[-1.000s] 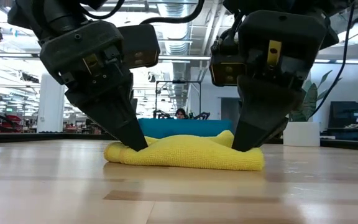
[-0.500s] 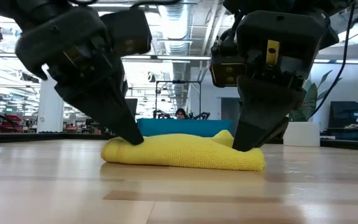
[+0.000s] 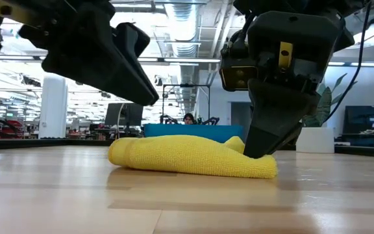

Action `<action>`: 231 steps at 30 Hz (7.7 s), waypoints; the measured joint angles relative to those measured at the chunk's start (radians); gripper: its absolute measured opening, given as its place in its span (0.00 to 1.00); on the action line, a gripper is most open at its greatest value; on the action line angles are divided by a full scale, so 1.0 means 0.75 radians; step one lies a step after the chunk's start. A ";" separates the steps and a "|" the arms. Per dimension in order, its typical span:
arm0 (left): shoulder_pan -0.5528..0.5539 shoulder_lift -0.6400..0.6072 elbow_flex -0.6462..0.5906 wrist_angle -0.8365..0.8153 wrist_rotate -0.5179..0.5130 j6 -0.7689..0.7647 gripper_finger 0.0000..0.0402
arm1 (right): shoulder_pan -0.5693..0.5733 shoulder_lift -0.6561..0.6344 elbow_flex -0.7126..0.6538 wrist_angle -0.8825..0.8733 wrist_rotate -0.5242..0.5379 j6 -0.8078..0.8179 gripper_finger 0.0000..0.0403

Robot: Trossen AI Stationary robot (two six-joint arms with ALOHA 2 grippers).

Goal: Roll microfiber towels into tight, uniform cylinder then place into a basket
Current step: Roll the yellow towel

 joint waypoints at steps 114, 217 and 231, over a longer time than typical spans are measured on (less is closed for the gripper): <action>0.239 0.131 0.066 -0.245 0.452 -0.728 0.04 | 0.265 -0.423 -0.012 -0.317 0.508 -0.523 0.29; 0.268 0.131 0.070 -0.322 1.038 -0.675 0.20 | -0.106 0.061 -0.024 0.185 -0.517 0.073 0.05; 0.101 -0.020 0.069 -0.441 0.778 -0.773 0.16 | -0.106 0.062 -0.024 0.200 -0.504 0.073 0.04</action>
